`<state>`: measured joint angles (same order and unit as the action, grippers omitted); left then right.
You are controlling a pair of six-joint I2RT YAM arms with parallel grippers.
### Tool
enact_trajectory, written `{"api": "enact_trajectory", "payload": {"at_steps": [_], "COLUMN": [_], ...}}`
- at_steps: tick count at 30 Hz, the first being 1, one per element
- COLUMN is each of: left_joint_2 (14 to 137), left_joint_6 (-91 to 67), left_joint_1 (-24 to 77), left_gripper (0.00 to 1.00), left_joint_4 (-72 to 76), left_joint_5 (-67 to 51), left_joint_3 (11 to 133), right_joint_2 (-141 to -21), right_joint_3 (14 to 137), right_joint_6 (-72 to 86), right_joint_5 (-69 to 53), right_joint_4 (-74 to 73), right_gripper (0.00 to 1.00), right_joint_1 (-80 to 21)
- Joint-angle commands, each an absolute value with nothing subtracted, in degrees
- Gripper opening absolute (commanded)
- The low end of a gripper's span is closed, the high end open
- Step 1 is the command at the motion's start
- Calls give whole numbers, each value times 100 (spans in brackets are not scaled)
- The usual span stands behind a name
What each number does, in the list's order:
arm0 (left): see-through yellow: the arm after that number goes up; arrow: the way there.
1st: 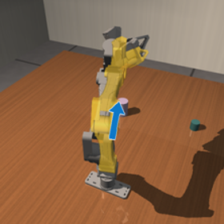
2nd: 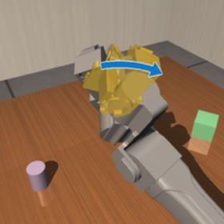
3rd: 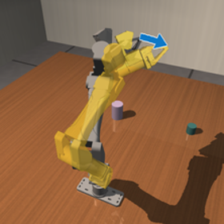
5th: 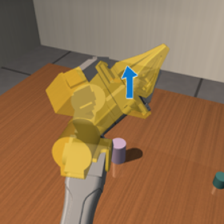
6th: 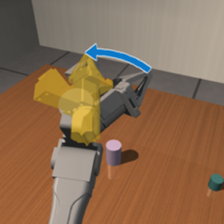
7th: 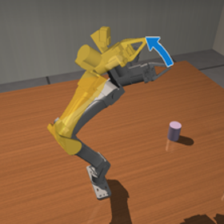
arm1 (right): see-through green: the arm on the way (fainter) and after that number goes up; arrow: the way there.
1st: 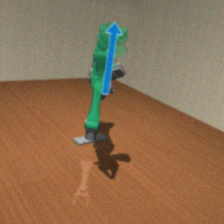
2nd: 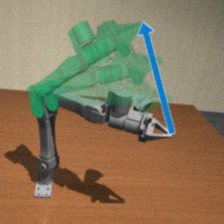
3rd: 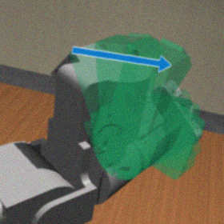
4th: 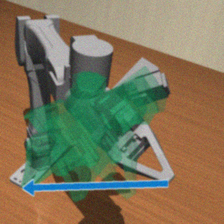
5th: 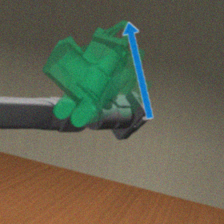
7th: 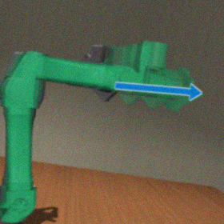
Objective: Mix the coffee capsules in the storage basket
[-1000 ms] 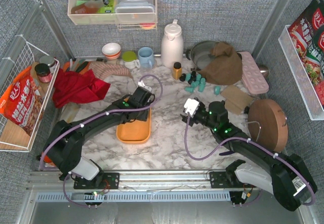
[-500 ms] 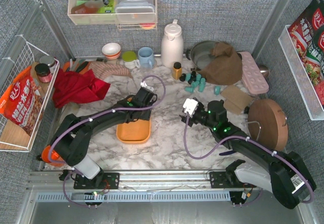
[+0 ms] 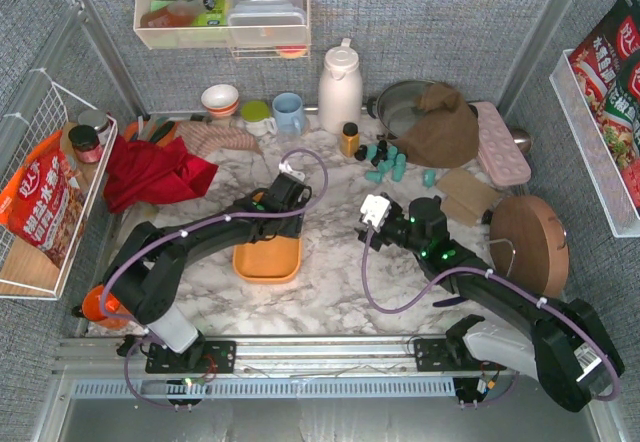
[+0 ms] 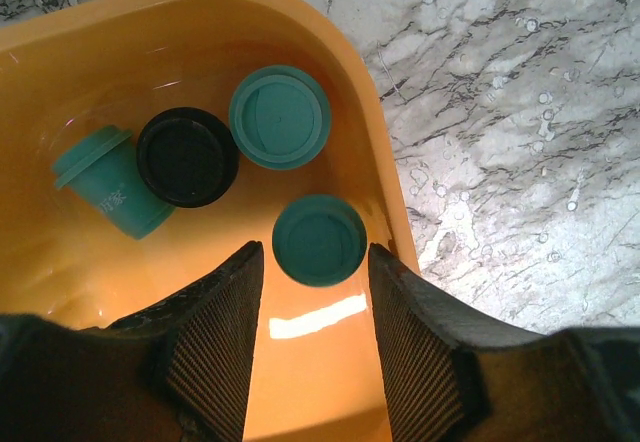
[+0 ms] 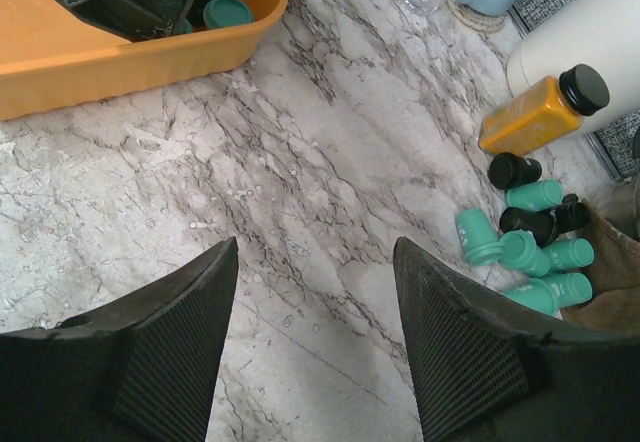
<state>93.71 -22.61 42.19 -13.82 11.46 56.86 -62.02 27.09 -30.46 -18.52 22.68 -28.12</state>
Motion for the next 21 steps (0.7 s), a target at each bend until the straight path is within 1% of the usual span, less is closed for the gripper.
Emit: {"api": "enact_trajectory", "payload": {"at_steps": [1, 6, 8, 12, 17, 21], "left_joint_2": [9281, 8824, 8624, 8161, 7557, 6968], "left_joint_6": [-2317, -2338, -2338, -2333, -2250, -1988], "left_joint_1": [4210, 4210, 4213, 4210, 4216, 4229], "left_gripper": [55, 55, 55, 55, 55, 57], "left_joint_4": [-1293, -1477, -1567, -1551, -1112, -431], "left_joint_5": [1142, 1325, 1404, 1504, 1557, 1455], "left_joint_3": [5699, 5784, 5838, 5835, 5525, 5081], "right_joint_2": [-6192, -6287, -6410, -6799, -7390, -8164], "right_joint_3": [2777, 2827, 2997, 3595, 4063, 4996], "right_joint_6": [-3050, -2831, -2332, -1540, -739, 500], "right_joint_5": [-1947, -1554, -1152, -367, 67, 337], "right_joint_4": [2278, 2360, 2339, 1799, 1643, 649], "right_gripper": [68, 68, 68, 68, 65, 61], "right_joint_1": [-2821, -2813, -2800, -2667, -2278, -1840]}}
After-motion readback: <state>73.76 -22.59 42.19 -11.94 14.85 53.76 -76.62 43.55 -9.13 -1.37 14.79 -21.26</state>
